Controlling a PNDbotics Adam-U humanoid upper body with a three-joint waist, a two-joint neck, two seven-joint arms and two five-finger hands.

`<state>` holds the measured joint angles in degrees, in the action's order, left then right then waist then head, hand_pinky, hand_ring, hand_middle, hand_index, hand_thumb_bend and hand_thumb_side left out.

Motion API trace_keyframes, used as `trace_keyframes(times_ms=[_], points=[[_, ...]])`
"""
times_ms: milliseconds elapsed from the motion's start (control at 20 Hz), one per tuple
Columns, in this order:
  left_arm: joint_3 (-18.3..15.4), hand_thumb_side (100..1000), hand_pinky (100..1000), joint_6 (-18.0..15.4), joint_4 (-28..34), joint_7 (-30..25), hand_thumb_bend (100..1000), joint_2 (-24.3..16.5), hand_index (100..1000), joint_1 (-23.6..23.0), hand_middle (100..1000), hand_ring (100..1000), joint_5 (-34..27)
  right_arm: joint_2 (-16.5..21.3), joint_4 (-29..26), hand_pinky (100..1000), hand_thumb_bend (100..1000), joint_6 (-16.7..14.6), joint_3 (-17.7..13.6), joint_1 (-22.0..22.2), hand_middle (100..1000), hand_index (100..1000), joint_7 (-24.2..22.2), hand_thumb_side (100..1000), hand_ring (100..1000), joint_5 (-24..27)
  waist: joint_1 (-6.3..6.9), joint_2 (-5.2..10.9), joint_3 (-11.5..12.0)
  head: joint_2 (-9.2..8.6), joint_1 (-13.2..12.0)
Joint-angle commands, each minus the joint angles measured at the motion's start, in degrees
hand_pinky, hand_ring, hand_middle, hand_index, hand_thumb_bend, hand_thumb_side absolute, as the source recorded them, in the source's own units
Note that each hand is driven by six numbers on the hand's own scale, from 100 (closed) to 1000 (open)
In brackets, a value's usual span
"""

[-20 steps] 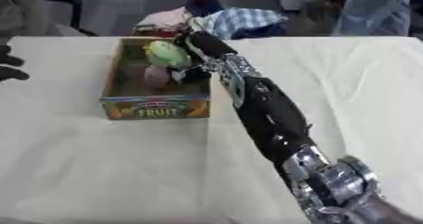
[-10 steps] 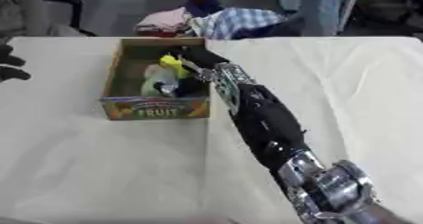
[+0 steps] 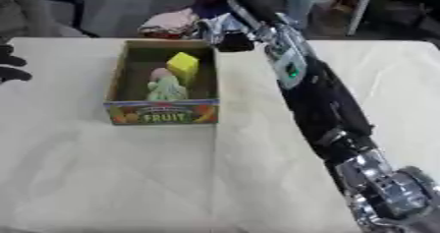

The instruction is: Pick up objects on the table and place them in the box.

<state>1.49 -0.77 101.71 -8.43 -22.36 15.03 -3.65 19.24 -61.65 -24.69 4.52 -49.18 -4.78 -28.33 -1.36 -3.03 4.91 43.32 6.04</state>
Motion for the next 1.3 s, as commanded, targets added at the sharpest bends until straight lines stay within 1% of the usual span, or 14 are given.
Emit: trace_keyframes(times_ms=[50, 150, 250, 400, 500, 600, 700, 850, 1050, 1300], points=[[-1.8, 788, 857, -0.3, -0.2, 2.0, 325, -2.2, 833, 0.0, 670, 666, 0.5, 5.6, -7.9, 679, 100, 3.7, -2.0, 3.2, 748, 869, 2.3, 654, 695, 12.2, 0.05, 0.46, -0.4, -0.59, -0.8], [-2.6, 785, 855, -0.6, -0.9, 3.4, 330, -2.5, 830, -0.4, 669, 664, 0.1, 7.4, -11.8, 670, 100, 6.1, -3.7, 7.4, 734, 857, 4.0, 709, 678, 19.0, -0.01, 0.33, -0.7, -0.53, -1.0], [-3.4, 784, 855, -1.0, -1.6, 4.4, 341, -2.7, 827, -0.8, 670, 664, -0.5, 8.3, -14.9, 659, 100, 8.2, -5.6, 11.5, 718, 849, 5.9, 805, 653, 24.6, -0.08, 0.22, -0.8, -0.54, -1.2], [-4.2, 787, 856, -2.0, -2.3, 5.3, 346, -2.6, 826, -1.4, 671, 665, -2.2, 9.0, -18.6, 657, 100, 10.2, -7.8, 16.5, 716, 847, 7.4, 815, 650, 29.8, -0.05, -0.05, -1.2, -0.60, -1.5], [-4.3, 787, 856, -2.4, -2.7, 5.5, 346, -2.6, 826, -1.5, 671, 665, -2.8, 9.3, -20.0, 657, 100, 11.0, -8.3, 17.7, 716, 847, 7.6, 815, 650, 31.1, -0.04, -0.09, -1.2, -0.59, -1.6], [-4.7, 799, 859, -2.9, -3.1, 5.8, 365, -2.4, 816, -2.1, 668, 665, -3.9, 8.9, -21.0, 642, 100, 11.7, -9.9, 21.7, 702, 841, 8.5, 845, 628, 32.6, -0.05, -0.30, -1.6, -0.37, -1.7], [-4.8, 803, 860, -3.4, -3.5, 6.0, 369, -2.2, 816, -2.8, 668, 665, -5.0, 8.1, -22.3, 639, 100, 12.3, -11.4, 25.5, 697, 837, 9.6, 854, 622, 34.4, 0.05, -0.43, -2.0, 0.14, -1.8], [-5.0, 807, 860, -3.9, -3.6, 5.9, 366, -1.9, 814, -3.4, 666, 663, -5.6, 6.9, -23.4, 638, 100, 13.3, -12.6, 29.0, 696, 836, 10.5, 867, 620, 35.5, 0.25, -0.53, -2.3, 0.72, -1.5], [-5.0, 814, 861, -4.0, -3.4, 5.6, 366, -1.6, 812, -4.0, 666, 664, -5.6, 5.6, -23.8, 635, 100, 14.1, -13.6, 31.8, 692, 832, 11.5, 881, 617, 36.0, 0.49, -0.75, -2.7, 0.80, -1.1], [-5.0, 819, 862, -4.0, -3.4, 5.4, 364, -1.3, 808, -4.2, 667, 665, -5.5, 4.7, -24.0, 633, 100, 14.5, -14.1, 33.4, 689, 828, 12.2, 888, 614, 36.0, 0.67, -0.91, -3.0, 0.80, -0.6]])
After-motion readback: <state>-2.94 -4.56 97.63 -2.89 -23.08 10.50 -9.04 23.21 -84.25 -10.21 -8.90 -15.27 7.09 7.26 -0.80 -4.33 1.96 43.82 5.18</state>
